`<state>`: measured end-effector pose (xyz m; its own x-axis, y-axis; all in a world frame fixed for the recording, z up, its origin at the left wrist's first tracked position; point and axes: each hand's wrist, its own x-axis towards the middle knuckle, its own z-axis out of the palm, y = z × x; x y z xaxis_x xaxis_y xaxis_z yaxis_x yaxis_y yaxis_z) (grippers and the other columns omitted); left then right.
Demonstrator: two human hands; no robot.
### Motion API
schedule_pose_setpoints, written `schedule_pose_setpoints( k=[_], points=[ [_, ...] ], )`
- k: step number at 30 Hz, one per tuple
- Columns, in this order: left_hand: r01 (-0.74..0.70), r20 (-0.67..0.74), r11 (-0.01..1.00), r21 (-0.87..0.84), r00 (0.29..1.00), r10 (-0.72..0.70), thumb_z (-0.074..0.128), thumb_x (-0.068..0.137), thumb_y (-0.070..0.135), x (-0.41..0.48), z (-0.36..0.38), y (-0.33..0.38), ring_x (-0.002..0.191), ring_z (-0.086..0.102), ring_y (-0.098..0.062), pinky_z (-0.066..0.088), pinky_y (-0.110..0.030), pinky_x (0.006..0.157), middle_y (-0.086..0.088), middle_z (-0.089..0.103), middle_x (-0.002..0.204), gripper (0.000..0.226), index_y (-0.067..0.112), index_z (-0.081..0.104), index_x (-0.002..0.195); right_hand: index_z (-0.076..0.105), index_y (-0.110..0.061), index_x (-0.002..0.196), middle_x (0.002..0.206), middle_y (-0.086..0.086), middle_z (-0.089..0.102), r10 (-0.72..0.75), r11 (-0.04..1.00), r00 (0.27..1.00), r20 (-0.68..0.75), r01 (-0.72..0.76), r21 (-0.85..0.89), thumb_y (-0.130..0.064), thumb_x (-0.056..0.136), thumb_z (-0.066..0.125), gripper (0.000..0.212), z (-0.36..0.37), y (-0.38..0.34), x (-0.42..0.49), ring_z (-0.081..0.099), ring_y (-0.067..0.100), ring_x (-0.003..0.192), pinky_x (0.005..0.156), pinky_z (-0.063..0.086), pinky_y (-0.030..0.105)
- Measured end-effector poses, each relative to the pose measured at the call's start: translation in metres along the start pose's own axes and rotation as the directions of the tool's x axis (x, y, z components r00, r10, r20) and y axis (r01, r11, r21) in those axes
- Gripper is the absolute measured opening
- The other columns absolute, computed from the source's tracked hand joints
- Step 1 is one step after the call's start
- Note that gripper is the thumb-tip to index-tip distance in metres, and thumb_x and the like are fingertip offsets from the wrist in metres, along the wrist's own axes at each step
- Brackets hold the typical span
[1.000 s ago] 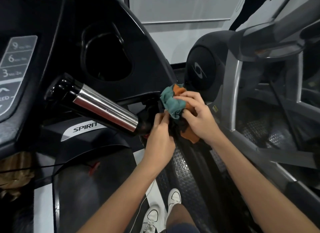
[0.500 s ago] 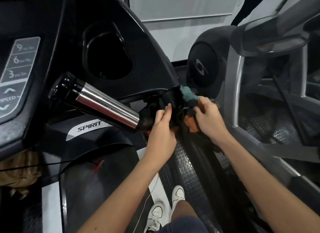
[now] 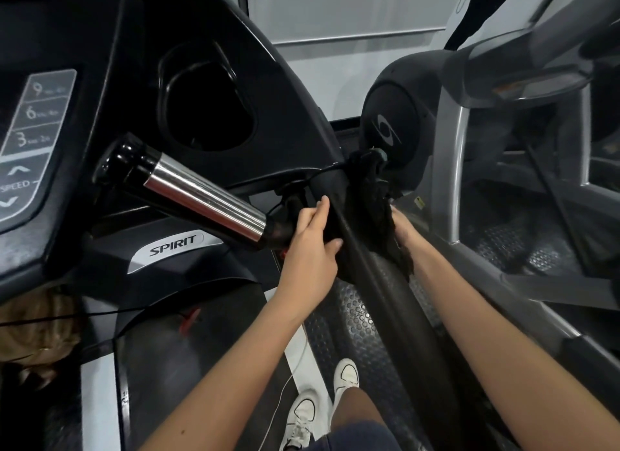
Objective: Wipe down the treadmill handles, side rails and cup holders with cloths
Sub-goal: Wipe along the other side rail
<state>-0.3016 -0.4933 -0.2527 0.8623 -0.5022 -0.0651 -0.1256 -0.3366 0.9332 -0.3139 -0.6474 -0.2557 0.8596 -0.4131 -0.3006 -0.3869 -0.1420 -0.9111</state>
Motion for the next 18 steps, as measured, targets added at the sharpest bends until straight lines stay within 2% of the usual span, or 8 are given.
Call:
schedule_pose_setpoints(
  k=[1, 3, 6, 8, 10, 12, 15, 18],
  points=[
    [0.005, 0.005, 1.0, -0.008, 1.0, -0.005, 0.051, 0.092, 0.001, 0.0, 0.0, 0.0, 0.105, 0.038, 0.002, 0.035, -0.013, 0.093, 0.014, 0.034, 0.118, 0.064, 0.017, 0.023, 0.147, 0.029, 0.005, 0.138, 0.134, 0.013, 0.048, 0.001, 1.0, 1.0, -0.023, -0.001, 0.009, -0.001, 0.095, 0.036, 0.044, -0.001, 0.004, -0.001, 0.058, 0.007, 0.104, 0.062, 0.042, 0.004],
    [0.012, 0.01, 1.0, -0.022, 1.0, -0.012, 0.051, 0.092, 0.002, 0.0, 0.0, 0.001, 0.105, 0.037, 0.003, 0.034, -0.013, 0.093, 0.015, 0.034, 0.118, 0.064, 0.018, 0.022, 0.147, 0.043, 0.006, 0.13, 0.09, 0.0, 0.069, -0.013, 0.992, 1.0, 0.004, 0.013, 0.128, -0.003, 0.089, 0.046, 0.043, -0.007, 0.007, -0.012, 0.062, -0.004, 0.066, 0.059, 0.046, 0.006],
    [0.014, 0.009, 1.0, -0.01, 1.0, -0.014, 0.051, 0.092, -0.001, -0.001, 0.0, 0.0, 0.105, 0.041, 0.001, 0.035, -0.01, 0.091, 0.013, 0.034, 0.119, 0.065, 0.017, 0.022, 0.147, 0.058, 0.0, 0.108, 0.063, 0.012, 0.065, -0.038, 0.992, 0.999, 0.032, 0.033, 0.122, -0.001, 0.093, 0.045, 0.02, -0.022, 0.02, -0.032, 0.058, 0.007, 0.056, 0.052, 0.047, 0.016],
    [0.003, 0.001, 1.0, 0.017, 1.0, -0.003, 0.049, 0.089, -0.01, -0.001, 0.0, -0.001, 0.106, 0.044, -0.001, 0.033, -0.003, 0.088, 0.01, 0.036, 0.121, 0.068, 0.015, 0.024, 0.147, 0.061, -0.015, 0.096, 0.071, 0.0, 0.068, -0.125, 0.987, 0.991, 0.043, 0.12, 0.105, 0.003, 0.092, 0.047, 0.024, -0.024, 0.019, -0.041, 0.061, 0.003, 0.062, 0.053, 0.049, 0.014],
    [-0.01, -0.006, 0.999, 0.047, 1.0, 0.011, 0.048, 0.083, -0.016, -0.001, 0.0, -0.001, 0.11, 0.047, -0.006, 0.029, -0.001, 0.088, 0.005, 0.039, 0.126, 0.073, 0.013, 0.025, 0.146, 0.061, -0.021, 0.098, 0.095, -0.005, 0.062, -0.27, 0.958, 0.96, 0.066, 0.275, -0.077, 0.007, 0.088, 0.051, 0.031, -0.022, 0.007, -0.034, 0.059, -0.003, 0.087, 0.078, 0.047, 0.013],
    [-0.025, -0.021, 0.998, 0.061, 0.999, 0.026, 0.047, 0.081, -0.017, 0.0, 0.0, 0.0, 0.116, 0.047, -0.012, 0.028, -0.004, 0.092, -0.001, 0.039, 0.13, 0.071, 0.01, 0.031, 0.144, 0.057, -0.02, 0.111, 0.109, -0.006, 0.05, -0.405, 0.87, 0.903, 0.145, 0.43, -0.242, 0.002, 0.085, 0.054, 0.034, -0.011, -0.01, -0.017, 0.049, -0.006, 0.105, 0.095, 0.035, 0.011],
    [-0.042, -0.055, 0.994, 0.099, 0.997, 0.048, 0.046, 0.08, -0.016, 0.0, 0.001, 0.001, 0.117, 0.048, -0.019, 0.028, -0.006, 0.091, -0.005, 0.04, 0.132, 0.059, 0.003, 0.042, 0.136, 0.049, -0.029, 0.117, 0.119, -0.003, 0.038, -0.39, 0.854, 0.893, 0.226, 0.443, -0.274, -0.018, 0.077, 0.052, 0.041, 0.003, -0.029, -0.002, 0.039, 0.006, 0.118, 0.102, 0.026, 0.009],
    [-0.064, -0.078, 0.996, 0.064, 0.995, 0.069, 0.052, 0.08, -0.013, -0.001, 0.002, 0.0, 0.114, 0.049, -0.018, 0.03, -0.006, 0.09, -0.006, 0.043, 0.129, 0.06, 0.003, 0.04, 0.136, 0.045, -0.031, 0.122, 0.126, 0.002, 0.036, -0.394, 0.809, 0.859, 0.328, 0.494, -0.32, -0.016, 0.075, 0.054, 0.05, -0.008, -0.021, -0.018, 0.036, 0.003, 0.124, 0.108, 0.024, 0.012]
  ],
)
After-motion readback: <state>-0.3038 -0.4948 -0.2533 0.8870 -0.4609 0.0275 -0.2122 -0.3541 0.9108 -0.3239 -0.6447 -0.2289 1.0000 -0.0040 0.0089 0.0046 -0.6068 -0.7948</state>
